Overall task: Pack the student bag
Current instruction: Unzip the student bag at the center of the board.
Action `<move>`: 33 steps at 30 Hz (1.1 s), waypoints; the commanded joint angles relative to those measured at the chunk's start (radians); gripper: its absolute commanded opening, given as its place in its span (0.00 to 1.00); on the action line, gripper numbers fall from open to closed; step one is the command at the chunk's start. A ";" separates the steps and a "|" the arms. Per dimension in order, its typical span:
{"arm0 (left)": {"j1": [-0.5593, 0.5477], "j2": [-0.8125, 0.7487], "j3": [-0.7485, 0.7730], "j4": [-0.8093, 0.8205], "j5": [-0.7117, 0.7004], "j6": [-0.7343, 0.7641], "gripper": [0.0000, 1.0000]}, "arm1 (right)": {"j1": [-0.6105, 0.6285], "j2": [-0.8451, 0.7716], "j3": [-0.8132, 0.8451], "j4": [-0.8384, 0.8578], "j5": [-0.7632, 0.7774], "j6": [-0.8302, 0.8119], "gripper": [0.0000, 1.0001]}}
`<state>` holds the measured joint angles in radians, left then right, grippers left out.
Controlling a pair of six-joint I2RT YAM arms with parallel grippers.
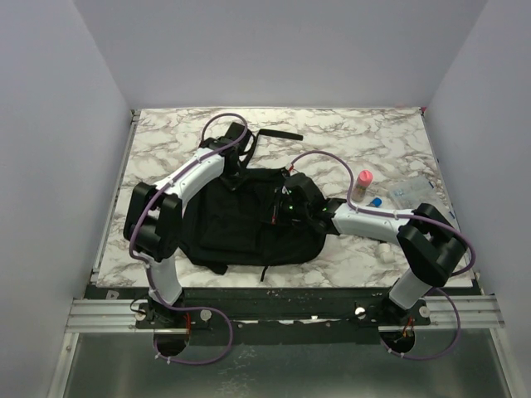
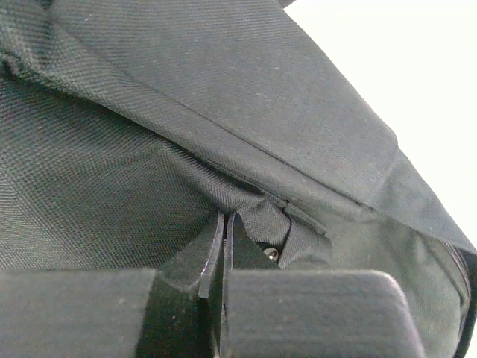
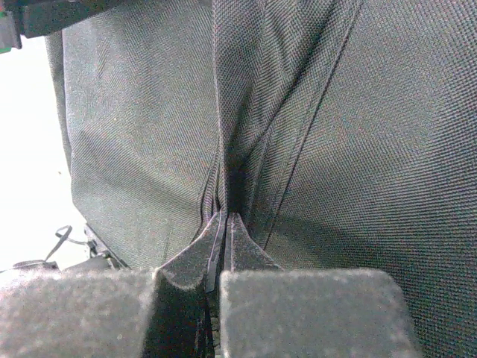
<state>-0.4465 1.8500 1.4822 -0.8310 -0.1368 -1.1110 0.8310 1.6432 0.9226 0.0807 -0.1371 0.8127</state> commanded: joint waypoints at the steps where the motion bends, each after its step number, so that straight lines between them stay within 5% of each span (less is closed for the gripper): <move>1: -0.016 -0.100 -0.040 0.083 0.083 0.156 0.00 | -0.014 -0.019 0.019 -0.050 -0.087 0.055 0.03; 5: -0.017 -0.169 -0.146 0.175 0.185 0.184 0.00 | -0.023 0.002 0.089 -0.101 -0.063 0.029 0.21; 12: -0.016 -0.245 -0.261 0.271 0.271 0.198 0.00 | -0.049 0.062 0.236 -0.227 0.022 -0.027 0.38; 25: -0.018 -0.304 -0.309 0.272 0.306 0.172 0.00 | -0.050 0.119 0.315 -0.361 0.165 -0.088 0.42; 28: -0.019 -0.313 -0.310 0.272 0.311 0.171 0.00 | -0.049 0.127 0.321 -0.366 0.169 -0.094 0.33; 32: -0.023 -0.321 -0.326 0.267 0.305 0.162 0.00 | -0.049 0.142 0.355 -0.399 0.222 -0.083 0.02; 33: -0.023 -0.324 -0.332 0.263 0.299 0.157 0.00 | -0.049 0.140 0.366 -0.410 0.238 -0.085 0.00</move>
<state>-0.4606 1.5703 1.1797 -0.5571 0.1482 -0.9401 0.7853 1.7622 1.2339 -0.2573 -0.0051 0.7383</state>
